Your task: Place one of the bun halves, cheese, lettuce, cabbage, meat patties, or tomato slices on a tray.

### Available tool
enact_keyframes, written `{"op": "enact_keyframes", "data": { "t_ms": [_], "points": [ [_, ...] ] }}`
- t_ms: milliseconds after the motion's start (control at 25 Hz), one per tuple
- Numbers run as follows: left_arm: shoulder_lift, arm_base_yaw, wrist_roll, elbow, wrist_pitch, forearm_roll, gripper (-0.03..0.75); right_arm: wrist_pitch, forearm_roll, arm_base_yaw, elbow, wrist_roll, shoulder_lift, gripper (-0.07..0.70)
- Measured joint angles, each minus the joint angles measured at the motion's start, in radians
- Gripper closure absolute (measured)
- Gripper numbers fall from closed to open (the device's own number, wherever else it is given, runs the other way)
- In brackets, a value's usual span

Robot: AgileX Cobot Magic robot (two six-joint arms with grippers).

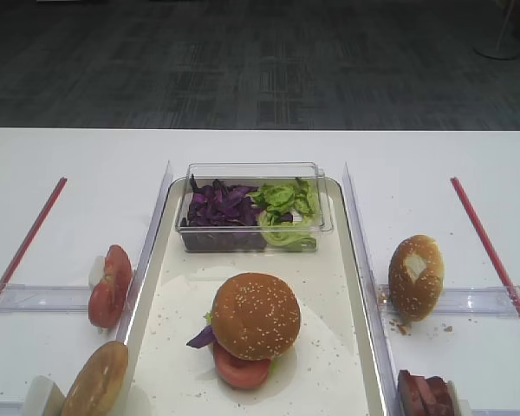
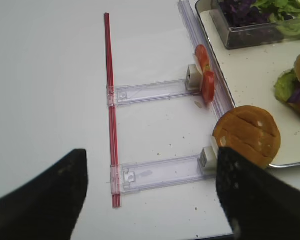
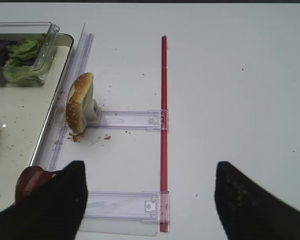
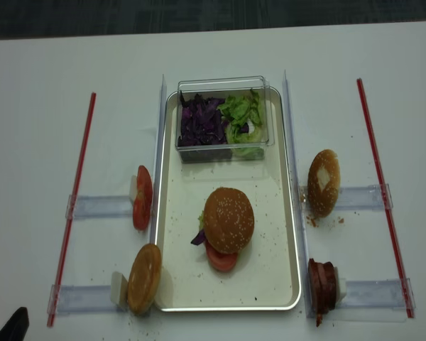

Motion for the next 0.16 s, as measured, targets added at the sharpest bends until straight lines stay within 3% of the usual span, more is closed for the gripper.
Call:
{"op": "enact_keyframes", "data": {
  "t_ms": [160],
  "points": [
    [0.000, 0.000, 0.000, 0.000, 0.000, -0.007, 0.224, 0.000, 0.000, 0.000, 0.000, 0.000, 0.000, 0.079]
  ]
}}
